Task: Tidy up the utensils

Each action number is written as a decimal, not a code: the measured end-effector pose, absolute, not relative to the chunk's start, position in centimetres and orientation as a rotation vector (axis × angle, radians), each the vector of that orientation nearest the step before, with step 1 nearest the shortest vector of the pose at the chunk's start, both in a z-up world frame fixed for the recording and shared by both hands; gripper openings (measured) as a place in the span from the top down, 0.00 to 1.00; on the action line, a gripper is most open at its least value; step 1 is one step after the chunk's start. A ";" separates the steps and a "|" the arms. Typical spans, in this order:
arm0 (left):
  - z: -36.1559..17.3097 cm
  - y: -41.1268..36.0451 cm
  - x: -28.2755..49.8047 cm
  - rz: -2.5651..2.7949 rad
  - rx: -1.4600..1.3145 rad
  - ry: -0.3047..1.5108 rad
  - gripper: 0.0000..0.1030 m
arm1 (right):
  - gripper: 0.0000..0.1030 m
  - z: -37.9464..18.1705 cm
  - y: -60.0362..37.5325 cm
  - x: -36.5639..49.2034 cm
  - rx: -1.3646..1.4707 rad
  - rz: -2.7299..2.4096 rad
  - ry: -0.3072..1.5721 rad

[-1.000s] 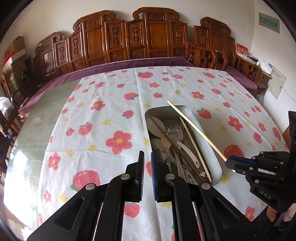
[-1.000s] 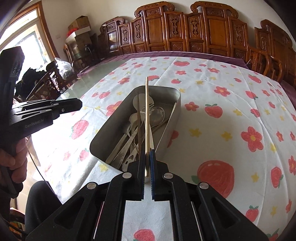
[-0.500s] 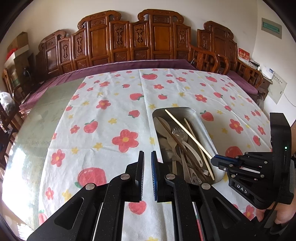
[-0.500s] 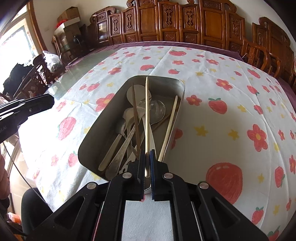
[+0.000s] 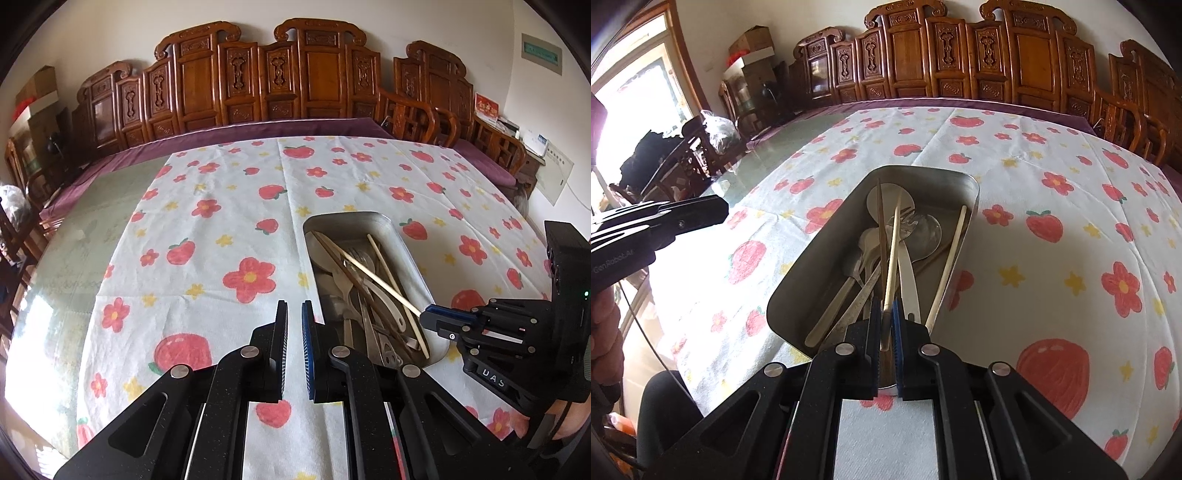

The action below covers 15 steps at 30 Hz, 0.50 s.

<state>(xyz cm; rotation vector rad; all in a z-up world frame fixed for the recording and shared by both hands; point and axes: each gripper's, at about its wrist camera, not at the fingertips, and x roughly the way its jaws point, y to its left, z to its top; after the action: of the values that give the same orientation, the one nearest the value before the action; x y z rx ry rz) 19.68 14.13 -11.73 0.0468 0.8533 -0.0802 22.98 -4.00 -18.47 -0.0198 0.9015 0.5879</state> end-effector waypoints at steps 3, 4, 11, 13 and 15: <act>-11.9 13.9 19.6 -0.080 0.055 0.854 0.94 | 0.91 -17.9 -4.4 22.8 -0.003 0.612 0.883; -11.9 13.9 19.6 -0.080 0.055 0.854 0.93 | 0.91 -17.7 -4.5 22.8 0.002 0.621 0.876; -12.0 13.6 19.6 -0.079 0.061 0.854 0.93 | 0.91 -17.8 -3.8 23.1 -0.021 0.623 0.884; -11.9 13.6 19.6 -0.081 0.057 0.851 0.93 | 0.91 -17.6 -4.0 23.0 -0.007 0.623 0.879; -11.8 13.5 19.6 -0.080 0.052 0.848 0.92 | 0.91 -17.2 -4.4 22.7 -0.008 0.616 0.864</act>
<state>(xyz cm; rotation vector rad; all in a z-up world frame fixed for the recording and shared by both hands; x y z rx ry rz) 19.56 13.52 -11.82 0.0522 0.8475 -0.0797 22.73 -4.41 -17.17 -0.0085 0.8635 0.6163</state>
